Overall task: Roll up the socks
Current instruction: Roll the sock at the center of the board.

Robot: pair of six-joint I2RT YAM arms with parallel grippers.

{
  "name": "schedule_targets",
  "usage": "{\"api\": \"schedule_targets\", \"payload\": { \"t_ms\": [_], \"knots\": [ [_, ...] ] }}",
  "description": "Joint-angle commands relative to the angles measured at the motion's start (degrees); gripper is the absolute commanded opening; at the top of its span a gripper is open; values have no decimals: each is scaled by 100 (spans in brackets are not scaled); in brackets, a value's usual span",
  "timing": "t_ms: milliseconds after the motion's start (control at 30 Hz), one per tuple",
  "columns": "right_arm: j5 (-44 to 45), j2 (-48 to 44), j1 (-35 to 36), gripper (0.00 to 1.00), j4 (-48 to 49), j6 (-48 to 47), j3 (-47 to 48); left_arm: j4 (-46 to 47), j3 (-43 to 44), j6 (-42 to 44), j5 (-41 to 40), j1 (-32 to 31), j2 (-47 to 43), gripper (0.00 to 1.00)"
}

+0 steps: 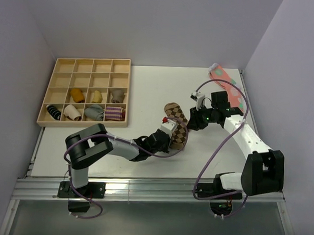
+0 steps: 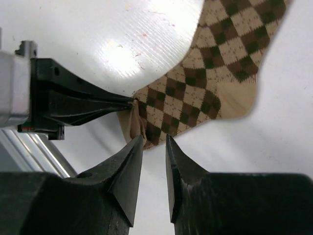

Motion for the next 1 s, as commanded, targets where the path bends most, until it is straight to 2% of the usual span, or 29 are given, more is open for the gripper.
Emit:
{"api": "schedule_targets", "payload": {
  "t_ms": [0, 333, 533, 767, 967],
  "knots": [
    [-236, -351, 45, 33, 302, -653, -325, -497, 144, -94, 420, -42, 237, 0],
    [-527, -150, 624, 29, -314, -1532, -555, -664, 399, -208, 684, 55, 440, 0],
    [412, -211, 1283, 28, -24, -1480, -775, -682, 417, -252, 755, 143, 440, 0],
    [1002, 79, 1442, 27, 55, -1506, -844, -769, 531, -217, 817, 169, 483, 0],
    [1003, 114, 1556, 27, 117, -1551, -1003, -796, 601, -243, 817, 196, 527, 0]
  ]
}}
